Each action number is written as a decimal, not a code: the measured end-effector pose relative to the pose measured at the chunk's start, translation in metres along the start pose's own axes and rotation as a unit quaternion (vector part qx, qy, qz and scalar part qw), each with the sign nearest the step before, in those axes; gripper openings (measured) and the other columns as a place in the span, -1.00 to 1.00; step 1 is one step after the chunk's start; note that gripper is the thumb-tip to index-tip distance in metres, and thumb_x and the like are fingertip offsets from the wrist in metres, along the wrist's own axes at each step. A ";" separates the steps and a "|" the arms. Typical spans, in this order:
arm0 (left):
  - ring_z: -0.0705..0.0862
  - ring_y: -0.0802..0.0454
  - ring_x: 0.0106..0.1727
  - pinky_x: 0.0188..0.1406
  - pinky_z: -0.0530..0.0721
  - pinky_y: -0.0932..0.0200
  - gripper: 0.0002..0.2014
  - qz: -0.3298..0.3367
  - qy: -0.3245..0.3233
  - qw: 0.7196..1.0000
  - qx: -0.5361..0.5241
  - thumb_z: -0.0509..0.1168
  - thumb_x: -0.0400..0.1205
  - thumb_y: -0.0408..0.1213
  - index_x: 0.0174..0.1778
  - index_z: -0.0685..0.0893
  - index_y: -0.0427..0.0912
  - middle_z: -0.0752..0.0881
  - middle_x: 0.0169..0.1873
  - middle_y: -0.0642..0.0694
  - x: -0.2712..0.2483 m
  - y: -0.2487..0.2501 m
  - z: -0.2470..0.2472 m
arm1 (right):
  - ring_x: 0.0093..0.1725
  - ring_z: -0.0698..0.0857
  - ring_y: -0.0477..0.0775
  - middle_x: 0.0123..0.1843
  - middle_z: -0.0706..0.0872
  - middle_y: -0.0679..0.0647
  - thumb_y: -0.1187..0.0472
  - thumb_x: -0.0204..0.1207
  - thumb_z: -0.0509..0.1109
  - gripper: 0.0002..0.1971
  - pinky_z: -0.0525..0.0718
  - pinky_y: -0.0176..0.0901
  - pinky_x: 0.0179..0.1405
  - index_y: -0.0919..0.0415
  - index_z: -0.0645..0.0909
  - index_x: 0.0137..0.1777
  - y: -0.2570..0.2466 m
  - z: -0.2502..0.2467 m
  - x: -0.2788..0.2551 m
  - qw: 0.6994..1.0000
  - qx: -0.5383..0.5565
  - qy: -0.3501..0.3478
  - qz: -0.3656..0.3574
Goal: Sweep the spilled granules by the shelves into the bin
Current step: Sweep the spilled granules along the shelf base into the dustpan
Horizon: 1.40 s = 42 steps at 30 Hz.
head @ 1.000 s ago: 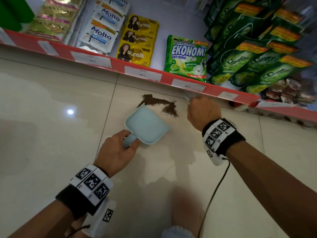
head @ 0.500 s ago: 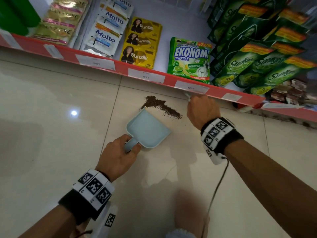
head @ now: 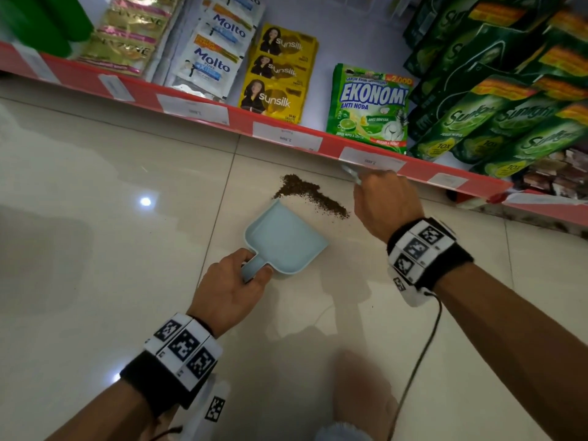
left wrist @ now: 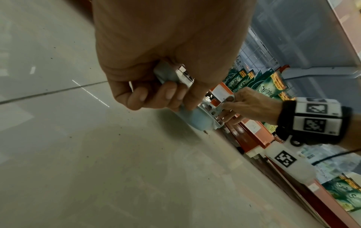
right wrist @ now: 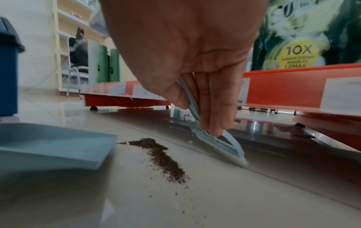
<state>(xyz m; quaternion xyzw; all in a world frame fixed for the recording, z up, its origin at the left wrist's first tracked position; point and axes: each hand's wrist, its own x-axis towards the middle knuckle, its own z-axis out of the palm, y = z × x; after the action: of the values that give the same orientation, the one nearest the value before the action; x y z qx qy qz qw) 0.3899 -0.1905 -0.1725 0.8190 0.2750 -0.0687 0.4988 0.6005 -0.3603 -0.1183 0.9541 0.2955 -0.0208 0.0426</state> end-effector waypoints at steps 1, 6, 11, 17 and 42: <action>0.57 0.04 -0.44 -0.40 0.50 0.14 -0.78 0.002 -0.001 1.000 0.007 0.36 0.62 -0.05 -0.27 0.55 -0.05 0.61 -0.48 0.03 0.000 0.000 0.000 | -0.32 0.64 0.25 -0.22 0.71 0.25 0.28 0.65 0.21 -0.80 0.45 -0.11 -0.34 0.31 0.62 -0.12 0.000 0.002 0.006 1.000 -0.009 -0.008 0.011; 0.55 0.05 -0.48 -0.46 0.45 0.17 -0.75 -0.002 0.008 1.000 0.026 0.35 0.62 -0.02 -0.30 0.52 -0.01 0.60 -0.50 0.02 -0.002 -0.006 -0.004 | -0.29 0.68 0.22 -0.25 0.68 0.19 0.33 0.65 0.20 -0.80 0.60 -0.06 -0.29 0.34 0.66 -0.03 -0.029 0.015 0.028 0.997 0.002 -0.044 -0.066; 0.55 0.04 -0.47 -0.50 0.42 0.19 -0.73 -0.010 0.024 0.999 0.028 0.36 0.62 -0.03 -0.32 0.53 -0.06 0.61 -0.49 0.00 -0.007 -0.015 -0.012 | -0.26 0.67 0.24 -0.07 0.77 0.24 0.35 0.64 0.15 -0.76 0.59 -0.05 -0.28 0.31 0.65 0.12 -0.044 0.014 0.028 0.988 -0.014 -0.048 -0.146; 0.59 -0.02 -0.43 -0.43 0.49 0.14 -0.72 -0.012 0.035 0.999 0.019 0.36 0.62 -0.05 -0.25 0.59 -0.19 0.66 -0.44 -0.10 -0.004 -0.020 -0.020 | -0.13 0.74 0.27 0.07 0.79 0.16 0.24 0.68 0.13 -0.68 0.47 -0.10 -0.30 0.10 0.59 0.34 -0.013 -0.006 -0.009 0.975 -0.027 -0.076 -0.206; 0.61 0.01 -0.40 -0.43 0.47 0.16 -0.79 -0.042 0.023 0.999 0.026 0.35 0.61 -0.01 -0.24 0.57 -0.03 0.66 -0.43 -0.03 -0.014 -0.029 -0.021 | 0.08 0.75 0.26 0.23 0.76 0.06 0.35 0.62 0.20 -0.52 0.52 -0.08 -0.25 -0.09 0.55 0.46 0.030 -0.020 -0.014 0.974 -0.061 -0.102 -0.195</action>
<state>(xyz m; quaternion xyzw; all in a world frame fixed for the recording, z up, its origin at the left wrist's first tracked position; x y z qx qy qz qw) 0.3600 -0.1677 -0.1794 0.8207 0.3182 -0.0780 0.4681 0.6060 -0.3911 -0.0958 0.8667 0.4703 -0.1084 0.1258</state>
